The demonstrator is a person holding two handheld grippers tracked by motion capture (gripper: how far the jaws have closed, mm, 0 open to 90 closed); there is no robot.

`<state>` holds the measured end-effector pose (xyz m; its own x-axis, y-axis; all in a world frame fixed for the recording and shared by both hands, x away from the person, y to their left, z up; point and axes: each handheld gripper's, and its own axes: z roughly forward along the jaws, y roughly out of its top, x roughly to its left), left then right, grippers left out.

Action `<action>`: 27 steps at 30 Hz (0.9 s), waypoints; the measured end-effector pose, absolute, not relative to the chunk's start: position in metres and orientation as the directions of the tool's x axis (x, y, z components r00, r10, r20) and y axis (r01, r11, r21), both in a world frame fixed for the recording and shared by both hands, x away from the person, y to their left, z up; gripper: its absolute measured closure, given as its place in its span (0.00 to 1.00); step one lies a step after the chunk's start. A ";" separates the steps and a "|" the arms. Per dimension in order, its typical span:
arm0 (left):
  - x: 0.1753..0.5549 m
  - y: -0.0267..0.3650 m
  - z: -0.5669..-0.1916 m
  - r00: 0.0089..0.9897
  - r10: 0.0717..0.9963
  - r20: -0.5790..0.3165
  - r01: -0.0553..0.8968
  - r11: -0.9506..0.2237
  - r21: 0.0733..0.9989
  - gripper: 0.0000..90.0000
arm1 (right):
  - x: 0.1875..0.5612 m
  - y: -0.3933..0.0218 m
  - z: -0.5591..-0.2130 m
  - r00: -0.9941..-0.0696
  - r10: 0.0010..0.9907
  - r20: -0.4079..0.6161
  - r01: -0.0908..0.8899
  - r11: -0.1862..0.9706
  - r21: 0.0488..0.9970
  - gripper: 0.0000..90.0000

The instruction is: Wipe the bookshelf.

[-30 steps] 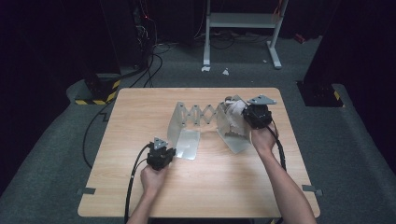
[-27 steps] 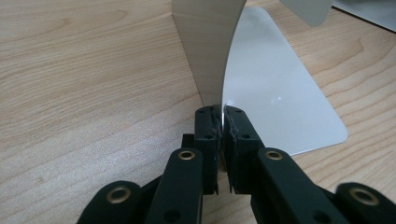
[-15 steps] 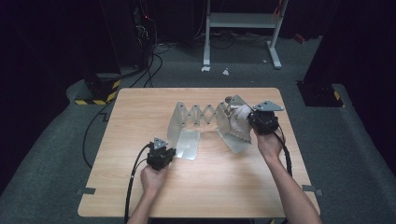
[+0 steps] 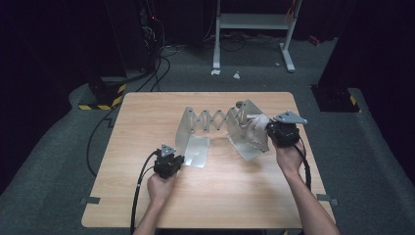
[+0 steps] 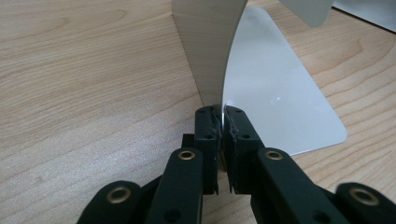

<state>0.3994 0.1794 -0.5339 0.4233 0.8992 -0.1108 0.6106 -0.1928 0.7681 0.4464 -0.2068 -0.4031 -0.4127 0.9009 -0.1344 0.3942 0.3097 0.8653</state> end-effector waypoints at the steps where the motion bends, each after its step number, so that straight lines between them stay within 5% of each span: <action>1: 0.399 0.179 -0.534 0.424 0.899 -0.111 0.610 -0.192 0.769 0.93 | 0.445 -0.208 -0.403 -0.411 0.902 -0.130 0.394 0.305 0.867 0.94; 27: 0.399 0.179 -0.534 0.423 0.899 -0.112 0.610 -0.191 0.769 0.93 | 0.430 -0.217 -0.427 -0.407 0.900 -0.153 0.404 0.328 0.854 0.94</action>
